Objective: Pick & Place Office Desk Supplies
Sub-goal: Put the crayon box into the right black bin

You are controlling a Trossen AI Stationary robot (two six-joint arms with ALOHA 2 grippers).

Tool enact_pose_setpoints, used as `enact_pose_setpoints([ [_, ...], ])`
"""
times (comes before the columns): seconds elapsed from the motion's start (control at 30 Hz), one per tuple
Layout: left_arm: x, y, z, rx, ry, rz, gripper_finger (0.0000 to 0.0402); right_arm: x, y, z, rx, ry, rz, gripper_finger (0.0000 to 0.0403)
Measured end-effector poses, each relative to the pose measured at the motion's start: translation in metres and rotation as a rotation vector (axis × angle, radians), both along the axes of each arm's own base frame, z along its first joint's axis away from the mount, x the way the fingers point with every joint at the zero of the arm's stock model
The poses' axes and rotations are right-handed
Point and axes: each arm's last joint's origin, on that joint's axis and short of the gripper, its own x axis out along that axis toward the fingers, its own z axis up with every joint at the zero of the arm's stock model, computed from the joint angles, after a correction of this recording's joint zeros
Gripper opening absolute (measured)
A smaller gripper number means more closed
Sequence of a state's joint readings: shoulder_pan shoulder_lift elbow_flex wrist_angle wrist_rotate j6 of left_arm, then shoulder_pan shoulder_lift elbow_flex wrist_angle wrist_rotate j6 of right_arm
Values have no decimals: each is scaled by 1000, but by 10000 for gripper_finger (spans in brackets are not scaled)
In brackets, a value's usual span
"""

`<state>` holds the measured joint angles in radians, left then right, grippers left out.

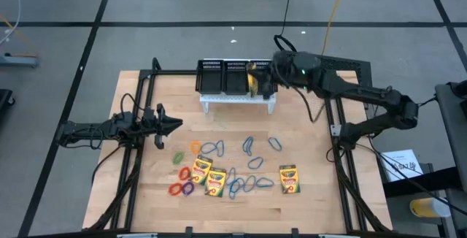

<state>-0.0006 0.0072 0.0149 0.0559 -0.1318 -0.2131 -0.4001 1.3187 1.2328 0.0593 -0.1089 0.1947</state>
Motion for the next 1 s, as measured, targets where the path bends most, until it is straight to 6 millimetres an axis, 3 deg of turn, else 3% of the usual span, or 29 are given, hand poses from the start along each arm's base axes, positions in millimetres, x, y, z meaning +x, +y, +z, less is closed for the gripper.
enact_pose_setpoints([
  [0.23,0,0,0,0,0,0,56,6,-45,-16,45,136,-209,0],
  [0.4,0,0,0,0,0,0,56,8,-59,-36,58,255,-323,0],
  [1.0,0,0,0,0,0,0,56,17,-42,-51,18,402,-395,0],
])
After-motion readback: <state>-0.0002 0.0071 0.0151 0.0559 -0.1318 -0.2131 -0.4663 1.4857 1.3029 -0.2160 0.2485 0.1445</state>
